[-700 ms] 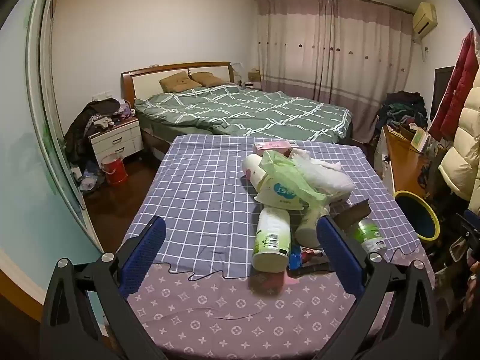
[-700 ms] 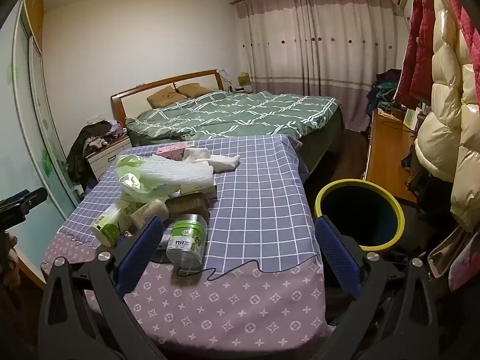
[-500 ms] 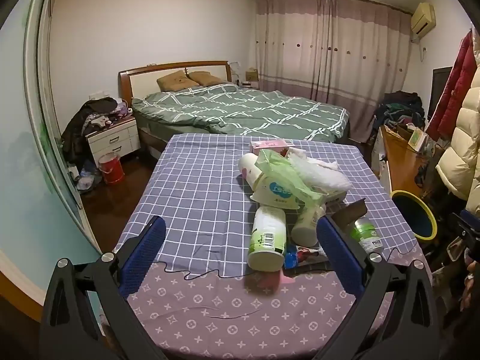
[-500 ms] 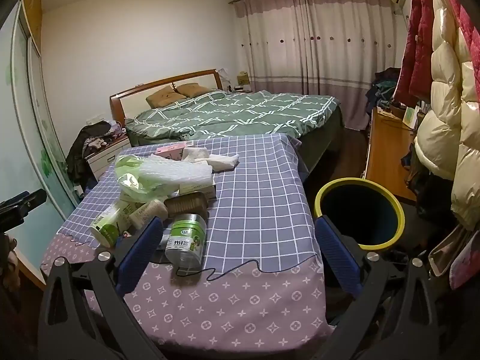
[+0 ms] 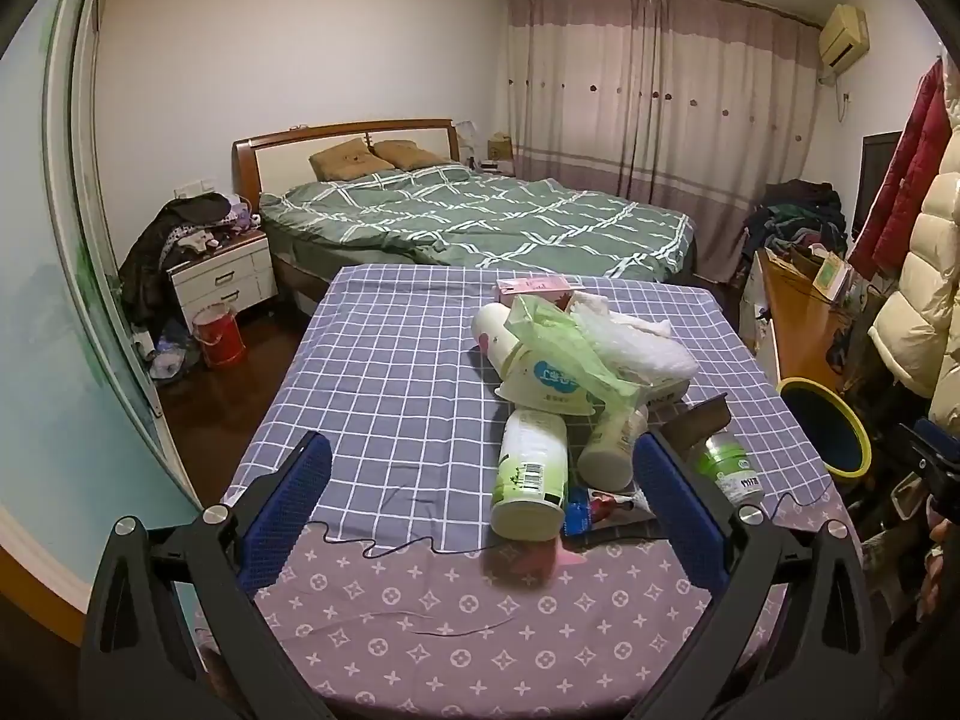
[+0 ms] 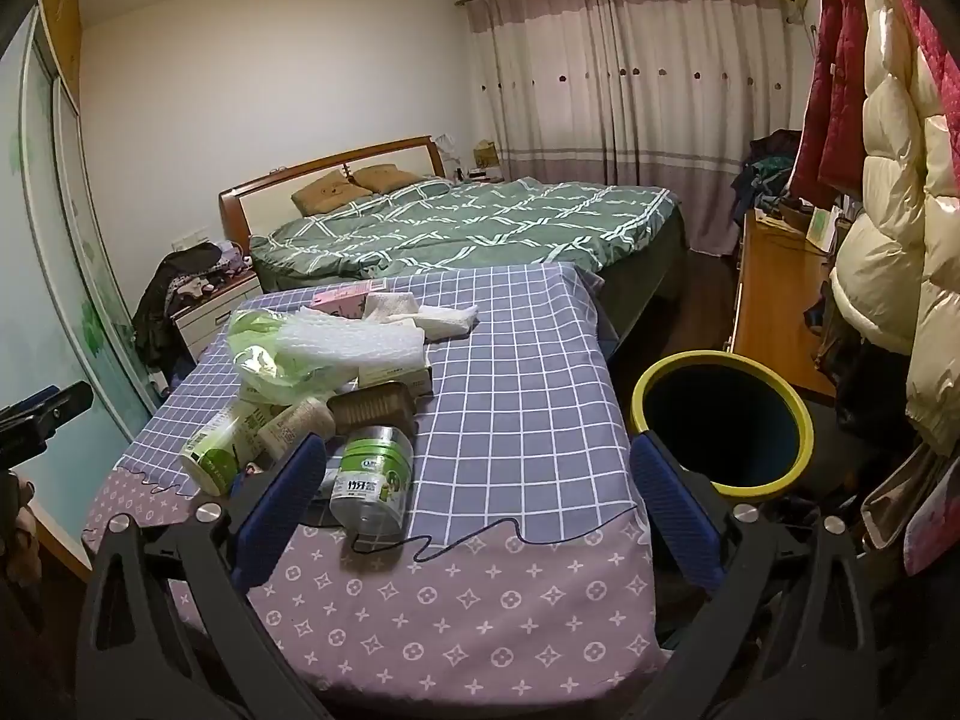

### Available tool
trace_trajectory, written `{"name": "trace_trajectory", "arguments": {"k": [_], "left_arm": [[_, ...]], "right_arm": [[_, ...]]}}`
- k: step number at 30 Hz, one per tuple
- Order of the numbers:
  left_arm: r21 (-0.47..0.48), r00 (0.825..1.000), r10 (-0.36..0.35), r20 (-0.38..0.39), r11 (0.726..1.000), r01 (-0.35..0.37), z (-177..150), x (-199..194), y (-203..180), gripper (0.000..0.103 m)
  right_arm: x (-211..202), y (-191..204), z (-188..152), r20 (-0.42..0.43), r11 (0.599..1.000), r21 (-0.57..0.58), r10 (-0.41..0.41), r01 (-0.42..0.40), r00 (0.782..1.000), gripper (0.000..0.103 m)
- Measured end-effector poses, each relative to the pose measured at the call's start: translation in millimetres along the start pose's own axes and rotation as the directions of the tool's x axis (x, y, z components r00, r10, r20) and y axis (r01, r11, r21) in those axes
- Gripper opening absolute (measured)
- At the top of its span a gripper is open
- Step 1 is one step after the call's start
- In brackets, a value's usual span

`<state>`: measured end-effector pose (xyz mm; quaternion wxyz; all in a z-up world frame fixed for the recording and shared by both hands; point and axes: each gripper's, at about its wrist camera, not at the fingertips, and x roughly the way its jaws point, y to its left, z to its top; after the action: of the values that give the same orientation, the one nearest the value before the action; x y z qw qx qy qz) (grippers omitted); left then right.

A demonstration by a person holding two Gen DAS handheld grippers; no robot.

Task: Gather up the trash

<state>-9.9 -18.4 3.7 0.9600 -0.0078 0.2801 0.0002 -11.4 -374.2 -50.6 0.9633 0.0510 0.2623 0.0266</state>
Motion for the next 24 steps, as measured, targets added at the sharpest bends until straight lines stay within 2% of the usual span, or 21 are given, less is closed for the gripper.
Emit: {"name": "trace_trajectory", "arguments": {"k": [5, 24], "left_arm": [[-0.003, 1.000, -0.012, -0.004, 1.000, 0.012, -3, 11, 9, 0.099], [-0.004, 1.000, -0.016, -0.007, 1.000, 0.016, -2, 12, 10, 0.099]], "right_arm": [[0, -1, 0, -0.002, 1.000, 0.001, 0.001, -0.001, 1.000, 0.097], [9, 4, -5, -0.014, 1.000, 0.005, 0.011, -0.011, 1.000, 0.097]]}}
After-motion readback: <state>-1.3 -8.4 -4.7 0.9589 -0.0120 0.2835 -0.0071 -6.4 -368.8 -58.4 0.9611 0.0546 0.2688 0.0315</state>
